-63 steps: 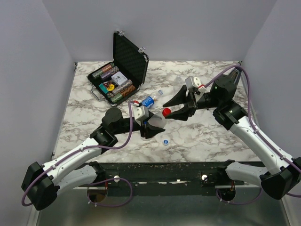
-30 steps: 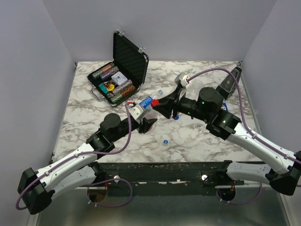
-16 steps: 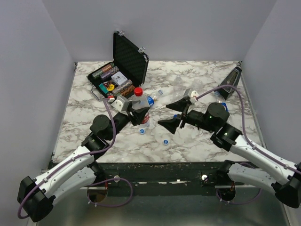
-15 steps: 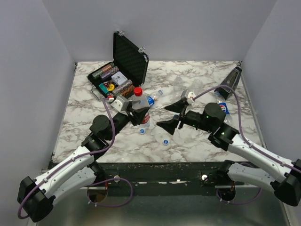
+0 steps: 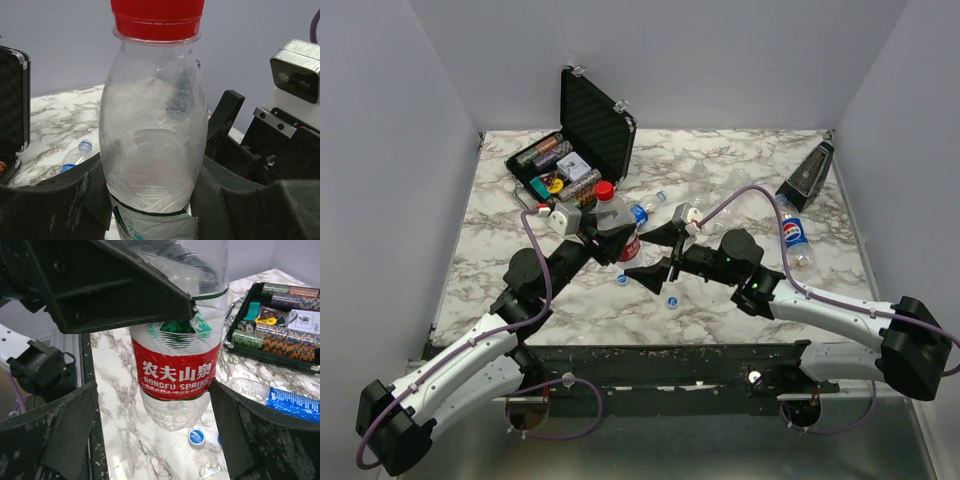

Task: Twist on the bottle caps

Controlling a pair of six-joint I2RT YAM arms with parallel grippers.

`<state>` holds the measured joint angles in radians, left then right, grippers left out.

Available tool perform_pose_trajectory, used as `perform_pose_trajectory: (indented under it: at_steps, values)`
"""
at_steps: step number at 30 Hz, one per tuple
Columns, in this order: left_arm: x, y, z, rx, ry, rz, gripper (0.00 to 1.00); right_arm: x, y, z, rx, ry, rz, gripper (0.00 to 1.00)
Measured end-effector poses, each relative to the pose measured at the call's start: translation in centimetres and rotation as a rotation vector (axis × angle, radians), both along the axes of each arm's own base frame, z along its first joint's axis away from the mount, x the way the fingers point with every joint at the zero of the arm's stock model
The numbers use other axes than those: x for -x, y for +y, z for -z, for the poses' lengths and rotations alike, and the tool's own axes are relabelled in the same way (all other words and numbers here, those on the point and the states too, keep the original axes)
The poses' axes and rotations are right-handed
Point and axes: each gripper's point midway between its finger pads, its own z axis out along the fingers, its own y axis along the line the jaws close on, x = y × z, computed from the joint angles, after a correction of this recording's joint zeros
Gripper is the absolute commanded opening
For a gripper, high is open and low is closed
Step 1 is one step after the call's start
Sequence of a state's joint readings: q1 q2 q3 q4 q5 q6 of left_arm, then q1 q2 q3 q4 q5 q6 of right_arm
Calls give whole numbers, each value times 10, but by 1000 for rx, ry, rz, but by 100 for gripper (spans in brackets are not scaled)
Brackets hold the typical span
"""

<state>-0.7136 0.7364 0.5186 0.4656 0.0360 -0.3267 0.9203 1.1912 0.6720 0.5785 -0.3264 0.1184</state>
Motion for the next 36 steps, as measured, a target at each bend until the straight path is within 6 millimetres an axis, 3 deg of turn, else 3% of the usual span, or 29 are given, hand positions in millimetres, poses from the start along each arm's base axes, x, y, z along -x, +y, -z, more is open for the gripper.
perform_pose_trajectory:
  at_steps: [3, 10, 14, 21, 27, 31, 36]
  values:
    - [0, 0, 0, 7, 5, 1, 55, -6, 5, 3, 1, -6, 18, 100]
    - [0, -1, 2, 16, 19, 6, 55, -21, 15, 22, 30, 10, 73, 88]
    - [-1, -1, 3, 16, 25, 5, 56, -29, 17, 26, 32, 9, 108, 75]
    - [-2, -2, 5, 15, 32, 4, 66, -28, 18, 26, 33, -8, 111, 49]
    - [-2, -2, 5, 12, 41, 3, 80, -28, 18, 26, 34, -10, 115, 48]
    - [-5, 3, 2, 11, 65, -24, 84, -28, 17, 28, 35, -9, 116, 48]
    - [-11, 18, -28, 60, 78, -110, 84, -29, 16, 29, 35, -9, 119, 48]
